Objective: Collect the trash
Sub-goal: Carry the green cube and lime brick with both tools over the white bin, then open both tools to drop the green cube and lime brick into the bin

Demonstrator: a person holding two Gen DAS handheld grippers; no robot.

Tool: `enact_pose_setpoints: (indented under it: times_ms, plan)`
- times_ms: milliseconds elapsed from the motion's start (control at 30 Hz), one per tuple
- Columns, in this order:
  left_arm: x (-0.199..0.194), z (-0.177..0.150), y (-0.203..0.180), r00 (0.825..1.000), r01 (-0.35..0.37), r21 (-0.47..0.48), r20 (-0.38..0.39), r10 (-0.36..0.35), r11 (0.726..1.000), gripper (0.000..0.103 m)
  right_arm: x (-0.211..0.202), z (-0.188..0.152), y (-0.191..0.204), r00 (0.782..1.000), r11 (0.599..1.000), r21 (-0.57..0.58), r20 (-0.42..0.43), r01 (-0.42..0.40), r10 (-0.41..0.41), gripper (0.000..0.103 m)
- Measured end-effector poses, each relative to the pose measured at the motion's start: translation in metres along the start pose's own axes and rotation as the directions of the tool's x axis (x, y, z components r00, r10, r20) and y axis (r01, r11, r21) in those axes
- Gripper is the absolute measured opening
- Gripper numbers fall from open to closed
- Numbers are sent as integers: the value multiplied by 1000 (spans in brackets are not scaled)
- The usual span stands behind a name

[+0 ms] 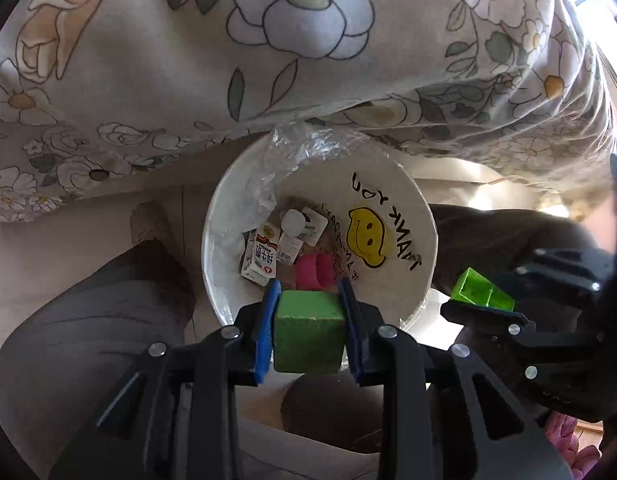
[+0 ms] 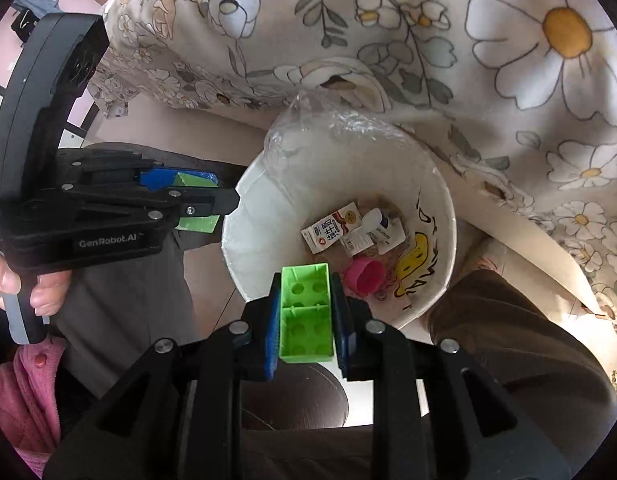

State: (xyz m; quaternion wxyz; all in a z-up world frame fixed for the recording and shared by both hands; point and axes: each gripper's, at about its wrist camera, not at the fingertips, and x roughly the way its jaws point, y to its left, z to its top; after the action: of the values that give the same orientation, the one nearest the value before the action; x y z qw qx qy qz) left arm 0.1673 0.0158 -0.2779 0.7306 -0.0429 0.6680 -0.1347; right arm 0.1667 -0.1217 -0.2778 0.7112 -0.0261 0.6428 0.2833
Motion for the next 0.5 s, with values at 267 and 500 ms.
enact_pose_setpoints:
  times_ms: [267, 500]
  plan:
    - [58, 5, 16, 987, 90, -142, -120, -107, 986, 32, 61, 4, -13, 991, 992, 126, -132, -19, 36, 24]
    - [89, 13, 26, 976, 109, -216, -163, -145, 970, 32, 99, 13, -24, 985, 983, 180, -174, 34, -2, 24]
